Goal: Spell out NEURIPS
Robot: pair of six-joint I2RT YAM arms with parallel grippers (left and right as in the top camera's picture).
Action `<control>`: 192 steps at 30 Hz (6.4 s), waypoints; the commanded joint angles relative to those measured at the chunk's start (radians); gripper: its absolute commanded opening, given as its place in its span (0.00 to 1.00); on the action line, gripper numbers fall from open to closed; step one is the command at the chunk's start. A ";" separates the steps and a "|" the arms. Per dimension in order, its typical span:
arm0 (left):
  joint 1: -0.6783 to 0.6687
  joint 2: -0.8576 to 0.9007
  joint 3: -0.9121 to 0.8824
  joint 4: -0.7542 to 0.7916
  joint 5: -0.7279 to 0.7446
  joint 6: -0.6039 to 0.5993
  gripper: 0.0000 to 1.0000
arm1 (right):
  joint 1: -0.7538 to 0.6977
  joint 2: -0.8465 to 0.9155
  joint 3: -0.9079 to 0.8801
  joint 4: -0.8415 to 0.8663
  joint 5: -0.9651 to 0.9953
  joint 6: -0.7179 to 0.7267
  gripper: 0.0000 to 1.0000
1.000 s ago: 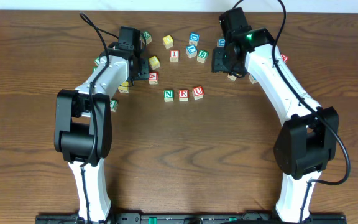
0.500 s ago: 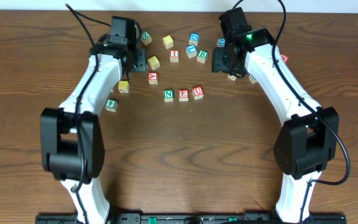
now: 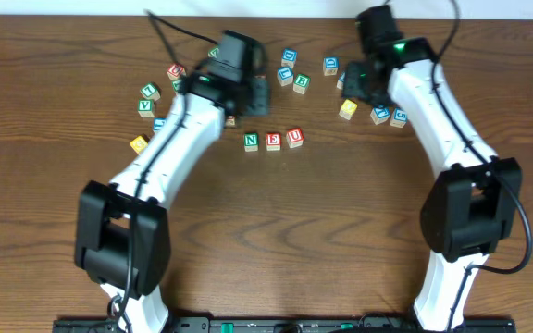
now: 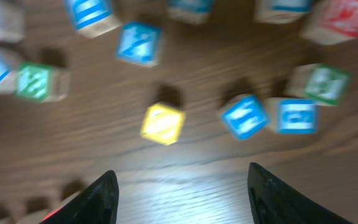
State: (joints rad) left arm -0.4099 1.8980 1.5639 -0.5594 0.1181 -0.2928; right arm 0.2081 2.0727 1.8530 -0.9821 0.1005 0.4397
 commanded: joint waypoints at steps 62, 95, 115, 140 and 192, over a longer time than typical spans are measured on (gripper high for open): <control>-0.253 0.292 -0.002 0.119 -0.138 -0.296 0.39 | -0.179 -0.002 0.011 -0.069 -0.077 0.015 0.63; -0.040 -0.241 -0.002 -0.159 -0.164 -0.138 0.49 | -0.048 0.040 -0.019 -0.012 -0.103 0.009 0.01; 0.271 -0.246 -0.002 -0.304 -0.164 -0.084 0.49 | 0.016 0.204 -0.022 0.071 -0.147 -0.138 0.03; 0.271 -0.245 -0.002 -0.304 -0.164 -0.084 0.49 | -0.001 0.236 -0.011 0.131 -0.119 -0.187 0.01; 0.331 -0.245 -0.002 -0.240 -0.156 0.049 0.49 | 0.127 -0.041 0.163 0.082 -0.222 -0.202 0.24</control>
State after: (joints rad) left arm -0.0856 1.6569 1.5608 -0.8013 -0.0326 -0.2604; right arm 0.3119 2.0354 1.9930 -0.9112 -0.1463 0.2508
